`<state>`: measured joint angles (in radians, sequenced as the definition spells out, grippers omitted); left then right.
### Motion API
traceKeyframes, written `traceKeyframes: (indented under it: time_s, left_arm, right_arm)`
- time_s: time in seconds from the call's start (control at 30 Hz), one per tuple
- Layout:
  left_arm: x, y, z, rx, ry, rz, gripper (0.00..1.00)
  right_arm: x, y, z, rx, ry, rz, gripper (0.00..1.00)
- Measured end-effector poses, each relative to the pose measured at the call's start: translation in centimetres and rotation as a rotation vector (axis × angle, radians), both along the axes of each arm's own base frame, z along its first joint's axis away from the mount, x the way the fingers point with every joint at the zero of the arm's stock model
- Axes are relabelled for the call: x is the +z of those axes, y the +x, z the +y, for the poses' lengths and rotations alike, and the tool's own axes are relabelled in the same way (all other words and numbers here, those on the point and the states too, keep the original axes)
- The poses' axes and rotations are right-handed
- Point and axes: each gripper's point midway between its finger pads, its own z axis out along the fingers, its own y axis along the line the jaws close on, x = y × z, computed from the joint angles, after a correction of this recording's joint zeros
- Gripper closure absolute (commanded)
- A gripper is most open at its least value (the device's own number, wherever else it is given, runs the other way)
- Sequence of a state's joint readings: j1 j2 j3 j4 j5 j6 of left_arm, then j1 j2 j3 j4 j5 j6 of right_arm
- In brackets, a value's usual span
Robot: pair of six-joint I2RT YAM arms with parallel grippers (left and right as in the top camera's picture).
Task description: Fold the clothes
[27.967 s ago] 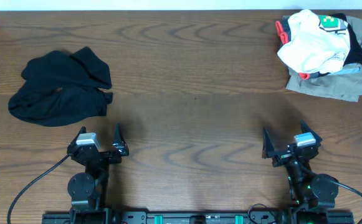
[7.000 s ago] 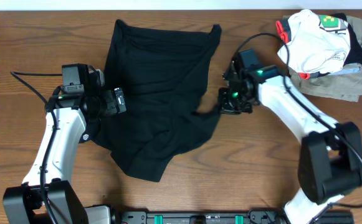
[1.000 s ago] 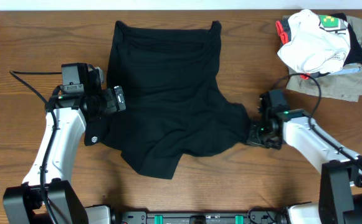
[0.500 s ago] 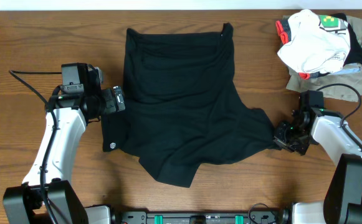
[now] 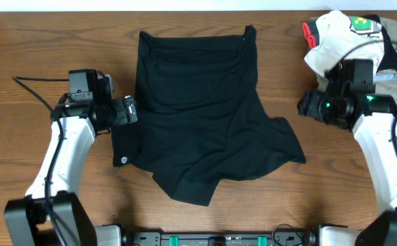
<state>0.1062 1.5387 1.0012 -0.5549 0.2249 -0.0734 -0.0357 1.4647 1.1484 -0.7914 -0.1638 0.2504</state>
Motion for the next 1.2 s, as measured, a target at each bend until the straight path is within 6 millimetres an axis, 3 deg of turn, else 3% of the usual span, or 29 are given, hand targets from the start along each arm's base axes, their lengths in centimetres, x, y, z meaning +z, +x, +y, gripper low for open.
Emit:
traceKeyframes:
  time_s: [0.1,0.23,0.37,0.53,0.7,0.83,1.03,1.2]
  left_arm:
    - [-2.1,0.3,0.0,-0.016,0.001,0.041,0.22]
    - [-4.8,0.8,-0.2,-0.058,-0.004,0.080,0.64]
    - [-5.8,2.0,-1.0,-0.118,-0.028,0.044,0.85]
    - [-6.1,4.9,-3.4,-0.310,0.010,-0.087,0.90]
    - [-7.8,7.2,-6.8,-0.469,0.036,-0.183,0.91]
    - [-7.9,8.6,-7.8,-0.511,0.040,-0.244,0.91]
    - [-8.1,9.7,-7.3,-0.455,0.060,-0.244,0.91]
    - [-8.3,10.1,-4.1,-0.253,0.130,-0.184,0.91]
  right_arm:
    - [0.5,0.6,1.6,0.054,-0.005,-0.035,0.34]
    - [0.8,1.0,3.7,0.120,-0.010,-0.066,0.37]
    - [1.0,1.3,4.5,0.146,-0.011,-0.084,0.40]
    - [1.1,1.4,4.6,0.149,-0.013,-0.090,0.41]
    - [1.1,1.4,4.7,0.149,-0.013,-0.090,0.41]
    - [1.1,1.4,4.7,0.149,-0.013,-0.090,0.42]
    - [1.2,1.5,4.9,0.156,-0.013,-0.100,0.43]
    - [1.3,1.6,5.6,0.174,-0.012,-0.108,0.42]
